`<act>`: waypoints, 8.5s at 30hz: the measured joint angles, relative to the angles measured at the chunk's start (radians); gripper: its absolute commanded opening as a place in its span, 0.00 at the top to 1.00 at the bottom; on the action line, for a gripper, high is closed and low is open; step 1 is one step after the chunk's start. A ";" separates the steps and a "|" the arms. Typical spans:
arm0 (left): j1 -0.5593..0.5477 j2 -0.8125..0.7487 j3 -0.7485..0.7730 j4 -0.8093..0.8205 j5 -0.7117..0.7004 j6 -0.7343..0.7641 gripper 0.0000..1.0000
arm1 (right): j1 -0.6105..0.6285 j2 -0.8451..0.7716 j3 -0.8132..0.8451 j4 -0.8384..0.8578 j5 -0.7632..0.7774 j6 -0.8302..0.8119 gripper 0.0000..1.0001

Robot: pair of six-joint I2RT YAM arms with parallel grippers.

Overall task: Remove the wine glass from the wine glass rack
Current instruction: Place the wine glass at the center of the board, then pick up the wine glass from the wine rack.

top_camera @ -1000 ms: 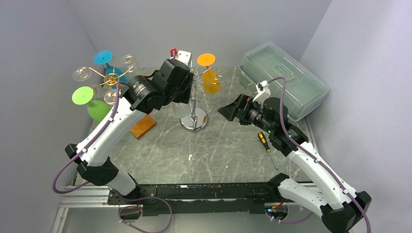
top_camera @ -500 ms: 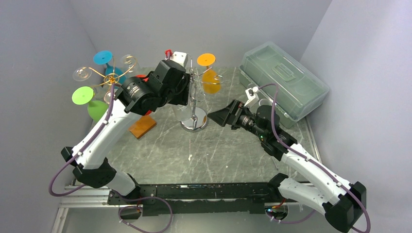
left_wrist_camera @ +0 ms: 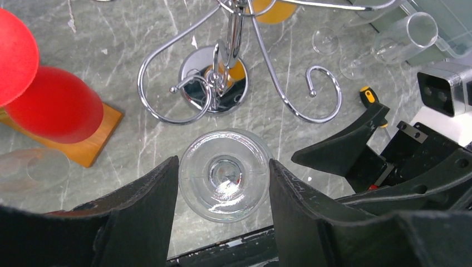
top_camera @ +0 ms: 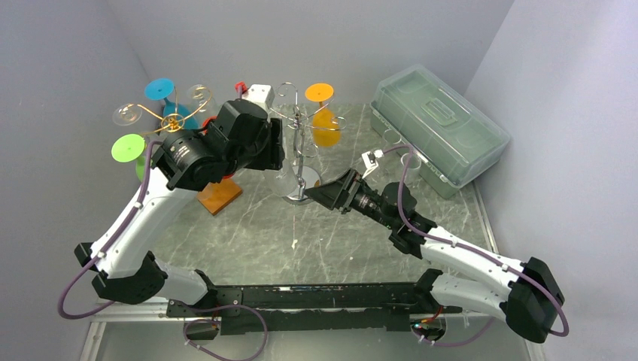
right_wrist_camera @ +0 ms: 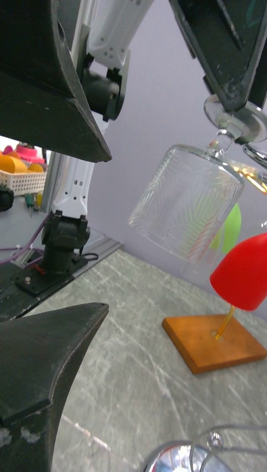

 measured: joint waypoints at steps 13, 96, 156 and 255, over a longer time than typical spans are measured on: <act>0.000 -0.066 -0.090 0.023 0.043 -0.076 0.74 | 0.072 0.150 -0.053 0.367 0.040 0.145 0.03; 0.055 -0.229 -0.262 0.311 0.016 -0.023 0.01 | -0.225 0.099 0.511 -1.326 0.358 -0.398 1.00; 0.354 -0.057 -0.126 0.291 0.103 0.162 0.00 | -0.375 0.369 0.709 -1.321 0.285 -0.602 0.46; 0.229 0.704 0.592 0.358 0.284 0.147 0.17 | -0.375 0.149 0.654 -1.277 0.318 -0.534 0.05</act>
